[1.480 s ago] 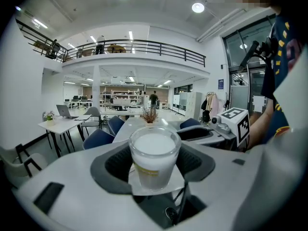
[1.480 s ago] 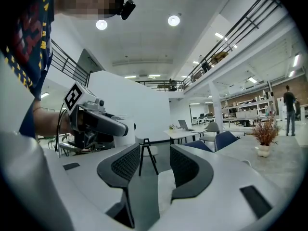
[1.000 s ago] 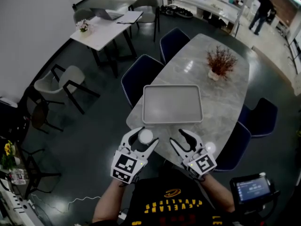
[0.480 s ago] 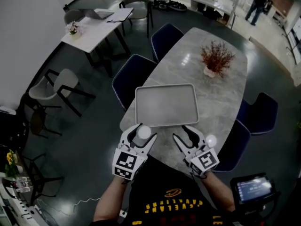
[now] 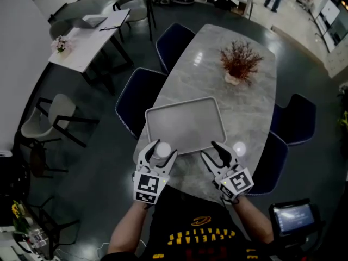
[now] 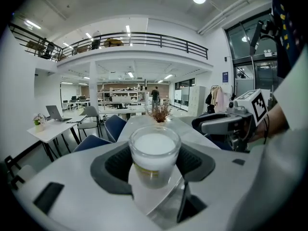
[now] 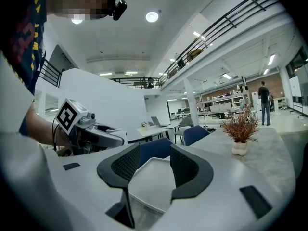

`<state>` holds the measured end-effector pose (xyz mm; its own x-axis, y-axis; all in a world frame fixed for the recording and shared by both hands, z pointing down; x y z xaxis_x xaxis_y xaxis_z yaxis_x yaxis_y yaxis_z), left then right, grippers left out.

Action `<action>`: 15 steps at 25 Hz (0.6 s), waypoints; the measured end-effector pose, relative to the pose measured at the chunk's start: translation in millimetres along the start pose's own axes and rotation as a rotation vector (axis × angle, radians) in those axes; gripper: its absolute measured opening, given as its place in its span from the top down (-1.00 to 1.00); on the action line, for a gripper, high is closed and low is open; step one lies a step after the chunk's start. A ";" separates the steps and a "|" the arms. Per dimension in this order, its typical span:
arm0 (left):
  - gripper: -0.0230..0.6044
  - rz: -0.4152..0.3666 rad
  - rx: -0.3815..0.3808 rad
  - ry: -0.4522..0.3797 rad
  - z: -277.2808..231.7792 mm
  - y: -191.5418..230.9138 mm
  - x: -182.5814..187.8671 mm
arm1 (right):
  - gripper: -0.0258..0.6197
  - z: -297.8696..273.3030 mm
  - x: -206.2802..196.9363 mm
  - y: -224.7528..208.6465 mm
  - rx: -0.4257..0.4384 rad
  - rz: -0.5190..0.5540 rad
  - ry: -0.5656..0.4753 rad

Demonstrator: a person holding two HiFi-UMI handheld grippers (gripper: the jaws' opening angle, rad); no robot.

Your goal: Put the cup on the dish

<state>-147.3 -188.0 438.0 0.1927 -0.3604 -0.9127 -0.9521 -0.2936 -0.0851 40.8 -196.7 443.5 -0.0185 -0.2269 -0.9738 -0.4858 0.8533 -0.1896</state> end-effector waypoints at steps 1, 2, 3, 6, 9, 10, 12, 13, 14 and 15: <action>0.09 -0.005 -0.004 -0.002 -5.9 2.1 -0.7 | 0.32 -2.8 0.6 -2.8 -0.012 -0.007 0.005; 0.09 -0.007 -0.008 -0.003 -12.1 4.0 -2.0 | 0.32 -5.9 1.0 -6.1 -0.025 -0.013 0.011; 0.09 -0.008 -0.012 -0.002 -18.4 5.6 -4.1 | 0.32 -9.0 1.2 -9.6 -0.037 -0.017 0.019; 0.09 -0.010 -0.028 0.009 -36.2 8.7 -12.4 | 0.32 -15.7 -5.2 -19.4 -0.070 -0.031 0.031; 0.09 -0.019 -0.048 0.019 -51.1 11.5 -18.7 | 0.32 -24.3 -6.3 -25.5 -0.078 -0.037 0.032; 0.09 -0.023 -0.053 0.020 -55.6 12.3 -21.0 | 0.32 -27.0 -6.5 -27.1 -0.081 -0.042 0.033; 0.09 -0.028 -0.062 0.019 -63.8 12.8 -26.0 | 0.32 -30.3 -8.4 -31.0 -0.098 -0.057 0.035; 0.09 -0.031 -0.067 0.018 -67.7 12.6 -28.2 | 0.32 -31.4 -9.3 -33.3 -0.106 -0.063 0.034; 0.09 -0.034 -0.072 0.017 -71.4 12.1 -30.3 | 0.32 -32.3 -10.2 -35.6 -0.113 -0.067 0.036; 0.09 -0.036 -0.079 0.015 -74.7 11.2 -32.2 | 0.32 -33.3 -11.0 -37.7 -0.117 -0.071 0.038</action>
<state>-146.4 -245.9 496.3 0.2303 -0.3617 -0.9034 -0.9232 -0.3748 -0.0853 30.2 -242.0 465.6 -0.0126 -0.3045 -0.9524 -0.5859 0.7741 -0.2397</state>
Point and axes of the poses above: the fingertips, and each gripper's own axes: z backward along the fingers, y to its left, x out of its top, the point moved 5 cm from there along z, backward along the fingers, and after that the axes turned 13 degrees about x, right-handed, at the moved point
